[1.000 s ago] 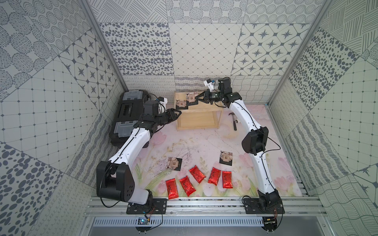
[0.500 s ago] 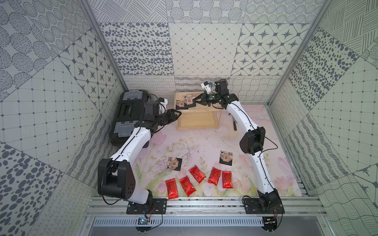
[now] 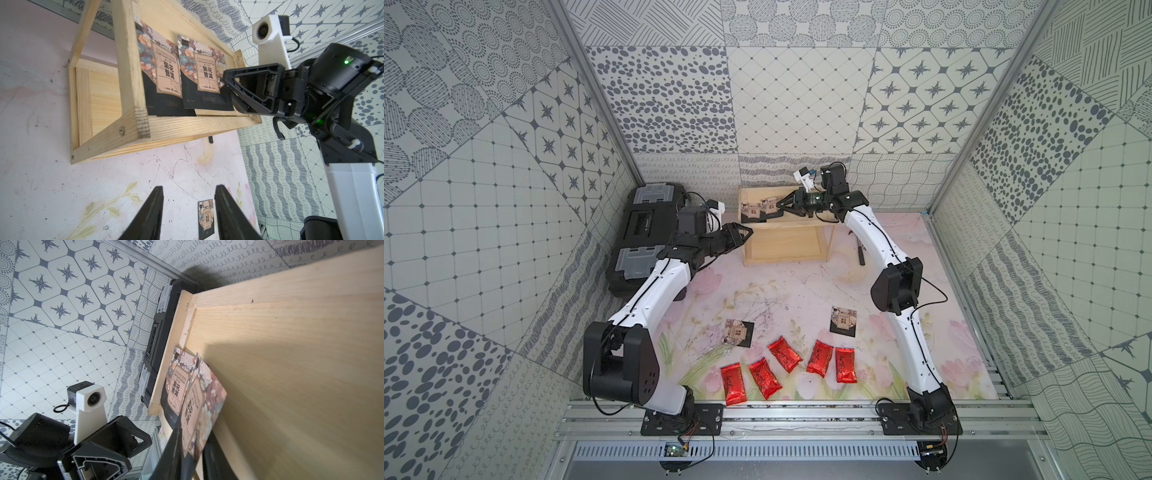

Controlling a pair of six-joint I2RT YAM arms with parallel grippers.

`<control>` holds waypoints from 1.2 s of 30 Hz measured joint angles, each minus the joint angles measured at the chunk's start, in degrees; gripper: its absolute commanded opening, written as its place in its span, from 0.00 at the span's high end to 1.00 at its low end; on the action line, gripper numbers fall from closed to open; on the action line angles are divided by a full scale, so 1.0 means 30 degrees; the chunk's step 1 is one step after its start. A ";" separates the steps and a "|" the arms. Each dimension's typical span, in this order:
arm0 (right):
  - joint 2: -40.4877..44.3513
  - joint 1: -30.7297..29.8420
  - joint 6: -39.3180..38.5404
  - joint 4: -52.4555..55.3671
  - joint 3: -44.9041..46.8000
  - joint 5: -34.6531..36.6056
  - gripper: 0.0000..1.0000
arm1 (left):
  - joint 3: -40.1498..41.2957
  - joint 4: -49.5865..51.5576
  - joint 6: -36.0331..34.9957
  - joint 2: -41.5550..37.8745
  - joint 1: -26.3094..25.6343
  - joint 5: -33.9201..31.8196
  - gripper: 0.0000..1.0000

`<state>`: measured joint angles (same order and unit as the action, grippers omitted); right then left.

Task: Place the tea bags on the shelf by color
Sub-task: Place the tea bag on the shelf.

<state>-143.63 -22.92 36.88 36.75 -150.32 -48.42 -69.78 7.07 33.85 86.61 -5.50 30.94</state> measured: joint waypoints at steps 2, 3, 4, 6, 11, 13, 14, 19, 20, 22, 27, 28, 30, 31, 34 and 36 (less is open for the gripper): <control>0.0000 0.0000 -0.0095 0.0109 0.0000 0.0109 0.70 | 0.0000 0.0000 -0.0007 0.0007 0.0000 0.0022 0.54; 0.0000 0.0000 -0.0124 0.0153 0.0000 0.0175 0.68 | 0.0000 0.0000 -0.0007 0.0022 0.0000 0.0051 0.54; 0.0000 0.0000 -0.0182 0.0233 0.0000 0.0270 0.66 | 0.0000 0.0000 -0.0015 0.0044 0.0000 0.0066 0.54; 0.0000 0.0000 -0.0299 0.0299 -0.0022 0.0415 0.63 | 0.0000 0.0007 -0.0058 0.0095 0.0015 0.0073 0.54; 0.0000 0.0000 -0.0605 0.0663 -0.0248 0.0765 0.57 | 0.0000 0.0007 -0.0138 0.0117 0.0029 0.0080 0.53; 0.0000 0.0000 -0.0736 0.0707 -0.0321 0.0860 0.55 | 0.0000 0.0007 -0.0175 0.0131 0.0029 0.0124 0.53; 0.0000 0.0000 -0.0801 0.0707 -0.0328 0.0903 0.54 | 0.0000 0.0007 -0.0197 0.0131 0.0029 0.0138 0.53; 0.0000 0.0000 -0.0969 0.0699 -0.0379 0.1122 0.52 | 0.0000 0.0007 -0.0204 0.0131 0.0044 0.0146 0.53; 0.0000 0.0000 -0.0976 0.0714 -0.0415 0.1188 0.52 | 0.0000 0.0007 -0.0204 0.0131 0.0058 0.0146 0.53; 0.0000 0.0000 -0.1035 0.0801 -0.0459 0.1326 0.52 | 0.0000 0.0007 -0.0204 0.0124 0.0095 0.0168 0.53; 0.0000 0.0000 -0.1290 0.1129 -0.0576 0.1486 0.53 | 0.0000 0.0007 -0.0204 0.0124 0.0131 0.0364 0.54; 0.0000 0.0000 -0.1355 0.1173 -0.0576 0.1530 0.54 | 0.0000 0.0007 -0.0204 0.0124 0.0131 0.0452 0.54; 0.0000 -0.0044 -0.1464 0.1275 -0.0576 0.1537 0.57 | 0.0007 0.0000 -0.0197 0.0124 0.0138 0.0525 0.54; 0.0000 -0.0044 -0.1537 0.1326 -0.0576 0.1523 0.59 | 0.0015 0.0000 -0.0197 0.0117 0.0138 0.0568 0.53; 0.0000 -0.0051 -0.1596 0.1457 -0.0576 0.1515 0.60 | 0.0058 0.0000 -0.0197 0.0095 0.0138 0.0627 0.53; 0.0000 -0.0058 -0.1661 0.1508 -0.0576 0.1494 0.60 | 0.0087 0.0000 -0.0197 0.0095 0.0138 0.0634 0.53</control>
<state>-143.63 -23.09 31.90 41.28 -152.05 -43.94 -69.52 7.07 33.26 86.89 -5.08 32.84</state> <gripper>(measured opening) 0.402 0.466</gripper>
